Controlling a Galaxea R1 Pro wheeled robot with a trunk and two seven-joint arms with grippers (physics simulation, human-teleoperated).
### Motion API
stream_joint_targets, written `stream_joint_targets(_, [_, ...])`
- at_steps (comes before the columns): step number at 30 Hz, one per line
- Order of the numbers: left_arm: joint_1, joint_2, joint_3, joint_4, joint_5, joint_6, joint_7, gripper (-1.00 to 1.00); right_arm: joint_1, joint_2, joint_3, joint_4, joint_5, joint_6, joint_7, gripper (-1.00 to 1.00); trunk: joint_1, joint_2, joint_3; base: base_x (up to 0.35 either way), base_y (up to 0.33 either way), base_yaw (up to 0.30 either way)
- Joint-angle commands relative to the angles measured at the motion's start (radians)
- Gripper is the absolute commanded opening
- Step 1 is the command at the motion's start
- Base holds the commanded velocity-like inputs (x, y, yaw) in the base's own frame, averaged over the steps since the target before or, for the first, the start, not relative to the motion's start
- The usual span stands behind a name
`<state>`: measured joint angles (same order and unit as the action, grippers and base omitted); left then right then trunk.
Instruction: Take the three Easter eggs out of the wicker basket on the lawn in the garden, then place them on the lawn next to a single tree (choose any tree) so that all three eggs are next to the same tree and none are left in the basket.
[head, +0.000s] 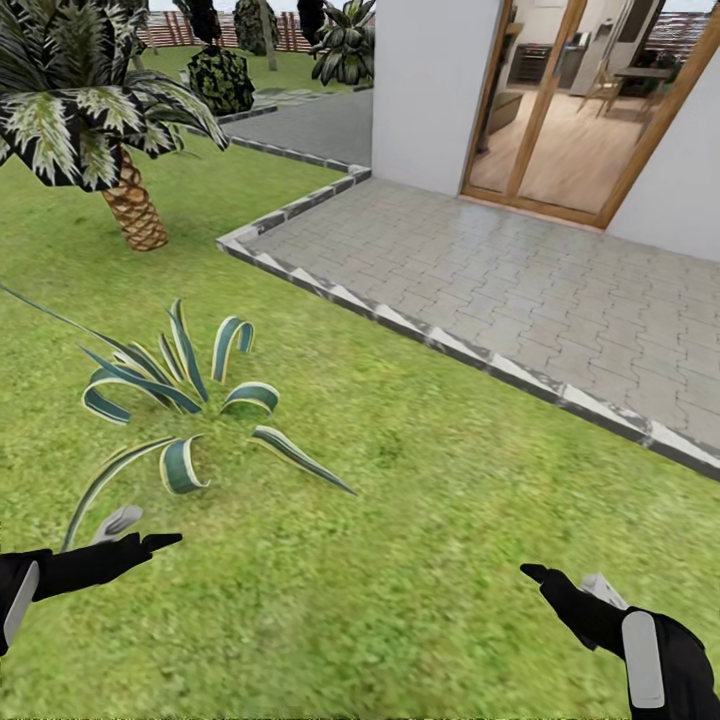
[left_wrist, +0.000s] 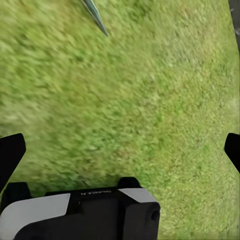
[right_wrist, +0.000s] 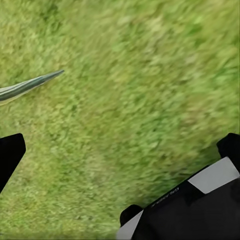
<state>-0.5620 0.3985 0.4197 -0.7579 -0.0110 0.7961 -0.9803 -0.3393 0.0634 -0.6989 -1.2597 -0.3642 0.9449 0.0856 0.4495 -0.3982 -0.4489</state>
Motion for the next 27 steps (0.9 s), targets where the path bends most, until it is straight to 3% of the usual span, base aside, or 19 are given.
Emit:
stream_joint_targets(1, [-0.001, 0.0, 0.002, 0.0, -0.001, 0.008, -0.004, 1.0, -0.001, 0.001, -0.004, -0.001, 0.008, 0.005, 0.008, 1.0, 0.0, -0.002, -0.003, 0.0, 0.146, 0.0])
stream_joint_targets(12, [-0.001, 0.0, 0.002, 0.0, -0.001, 0.008, -0.005, 1.0, -0.001, 0.001, -0.005, 0.037, 0.019, 0.003, 0.004, 1.0, 0.0, -0.002, -0.021, 0.0, 0.04, 0.0])
stream_joint_targets(27, [-0.001, 0.001, 0.002, 0.0, -0.001, 0.008, -0.006, 1.0, -0.001, 0.0, -0.003, 0.067, 0.021, -0.019, 0.002, 1.0, 0.0, -0.002, -0.046, 0.041, 0.136, 0.0])
